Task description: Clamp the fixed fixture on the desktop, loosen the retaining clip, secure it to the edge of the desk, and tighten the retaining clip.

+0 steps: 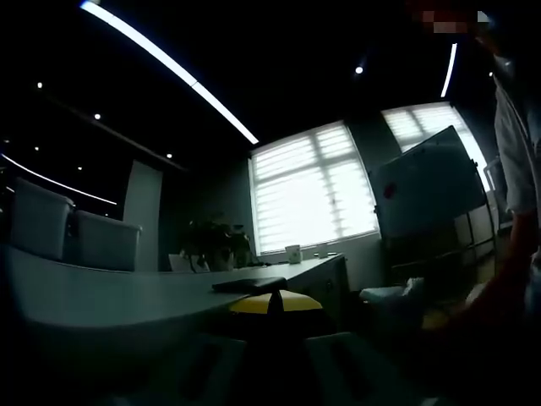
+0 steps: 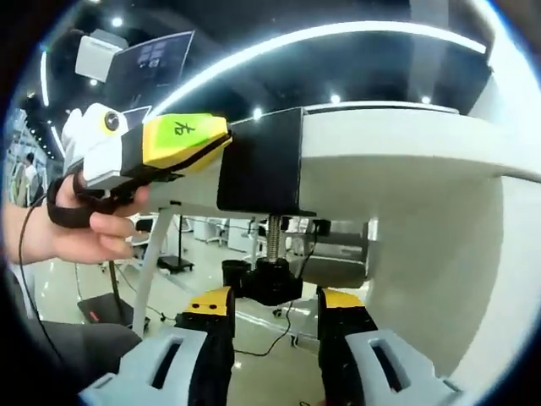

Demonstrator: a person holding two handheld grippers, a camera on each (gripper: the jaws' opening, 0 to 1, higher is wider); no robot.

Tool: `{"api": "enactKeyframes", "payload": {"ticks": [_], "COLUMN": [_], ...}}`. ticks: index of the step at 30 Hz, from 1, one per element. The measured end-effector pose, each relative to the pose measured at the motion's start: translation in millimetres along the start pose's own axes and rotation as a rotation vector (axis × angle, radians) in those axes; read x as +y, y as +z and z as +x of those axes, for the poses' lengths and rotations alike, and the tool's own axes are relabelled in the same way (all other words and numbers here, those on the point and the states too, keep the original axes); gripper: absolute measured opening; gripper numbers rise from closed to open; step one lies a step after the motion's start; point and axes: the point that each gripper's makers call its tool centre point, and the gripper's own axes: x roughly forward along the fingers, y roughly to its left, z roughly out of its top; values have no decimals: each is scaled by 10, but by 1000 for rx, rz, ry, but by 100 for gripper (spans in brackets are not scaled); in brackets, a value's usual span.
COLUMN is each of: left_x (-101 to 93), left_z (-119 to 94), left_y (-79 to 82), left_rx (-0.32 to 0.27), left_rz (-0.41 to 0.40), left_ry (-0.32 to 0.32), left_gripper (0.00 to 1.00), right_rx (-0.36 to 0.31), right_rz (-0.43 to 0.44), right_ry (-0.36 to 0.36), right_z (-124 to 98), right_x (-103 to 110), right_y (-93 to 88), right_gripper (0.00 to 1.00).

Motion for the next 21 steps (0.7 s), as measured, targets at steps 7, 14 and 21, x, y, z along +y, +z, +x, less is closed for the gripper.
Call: {"api": "enactKeyframes", "payload": {"ticks": [7,14,21], "left_x": [-2,-13,-18], "left_z": [0,4,3], "left_y": [1,-9,-5], "left_rx": [-3,8,7], "left_rz": [-3,3,5], "left_ry": [-3,0,-2], "left_gripper": [1,1,1], "right_rx": [68,35,1], "right_rz": [-22,-42,-37], "right_ry": [-174,-309,-359], "right_z": [-176,-279,-206], "right_x": [2,-47,-141], "right_y": [3,103,222], "right_gripper": [39,41,39]}}
